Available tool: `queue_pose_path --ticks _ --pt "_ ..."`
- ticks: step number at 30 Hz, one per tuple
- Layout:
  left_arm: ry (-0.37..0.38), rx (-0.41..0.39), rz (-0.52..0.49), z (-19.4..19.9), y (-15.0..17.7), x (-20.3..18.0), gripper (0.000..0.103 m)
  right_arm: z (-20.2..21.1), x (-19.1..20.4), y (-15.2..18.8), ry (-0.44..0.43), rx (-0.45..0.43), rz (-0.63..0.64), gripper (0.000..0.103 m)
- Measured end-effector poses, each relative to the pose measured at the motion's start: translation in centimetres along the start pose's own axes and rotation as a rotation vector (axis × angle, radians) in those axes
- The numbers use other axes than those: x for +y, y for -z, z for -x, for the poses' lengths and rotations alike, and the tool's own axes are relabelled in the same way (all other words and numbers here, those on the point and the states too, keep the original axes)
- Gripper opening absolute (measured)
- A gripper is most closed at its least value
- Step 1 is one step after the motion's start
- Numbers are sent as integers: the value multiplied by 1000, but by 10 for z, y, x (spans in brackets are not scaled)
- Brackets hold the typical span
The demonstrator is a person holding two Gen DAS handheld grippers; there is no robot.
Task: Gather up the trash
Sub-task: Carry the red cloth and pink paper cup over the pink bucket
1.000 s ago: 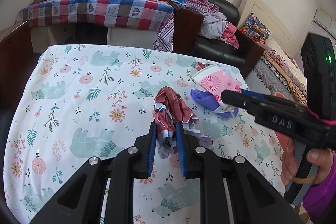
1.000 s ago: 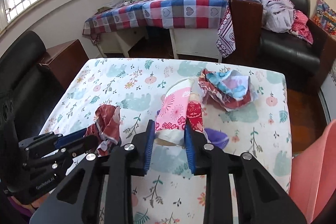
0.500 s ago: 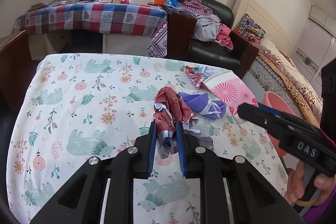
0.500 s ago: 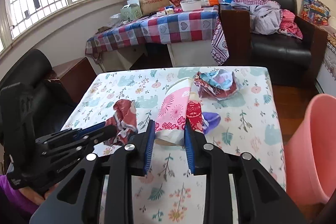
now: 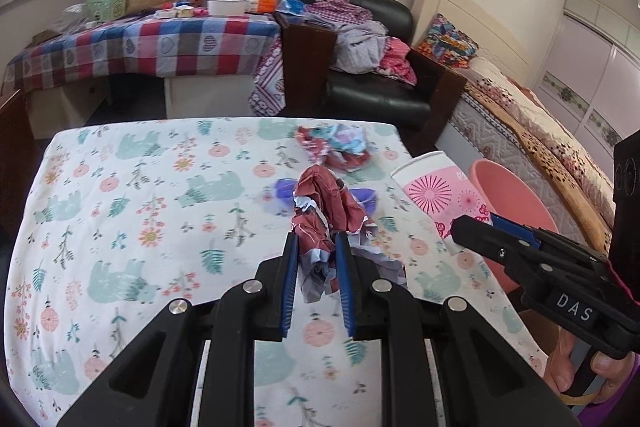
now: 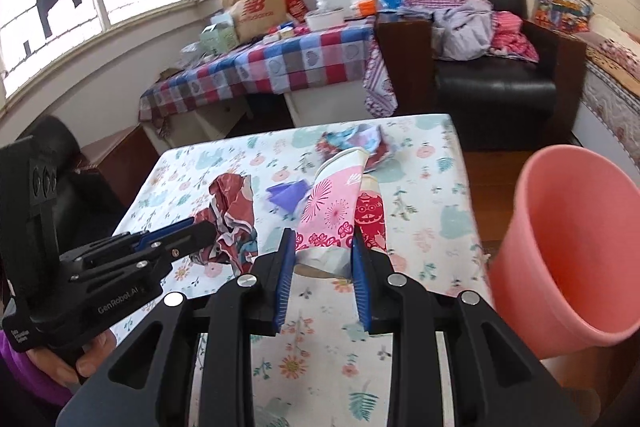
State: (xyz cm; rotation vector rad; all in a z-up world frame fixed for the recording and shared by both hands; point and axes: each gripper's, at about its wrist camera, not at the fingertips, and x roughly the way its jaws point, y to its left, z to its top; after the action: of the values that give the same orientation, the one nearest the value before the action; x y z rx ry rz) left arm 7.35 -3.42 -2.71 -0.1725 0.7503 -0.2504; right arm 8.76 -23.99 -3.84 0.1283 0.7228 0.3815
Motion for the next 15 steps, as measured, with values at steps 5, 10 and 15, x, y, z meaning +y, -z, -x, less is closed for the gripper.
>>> queue_pose_path --ticks 5,10,15 --pt "19 -4 -47 -7 -6 -24 18 13 -21 3 42 -19 -38 28" --pt "36 -5 -87 -15 -13 -47 18 25 -38 7 80 -42 -71 28" --pt "56 -14 -125 -22 -21 -69 18 40 -56 9 116 -77 -108 27"
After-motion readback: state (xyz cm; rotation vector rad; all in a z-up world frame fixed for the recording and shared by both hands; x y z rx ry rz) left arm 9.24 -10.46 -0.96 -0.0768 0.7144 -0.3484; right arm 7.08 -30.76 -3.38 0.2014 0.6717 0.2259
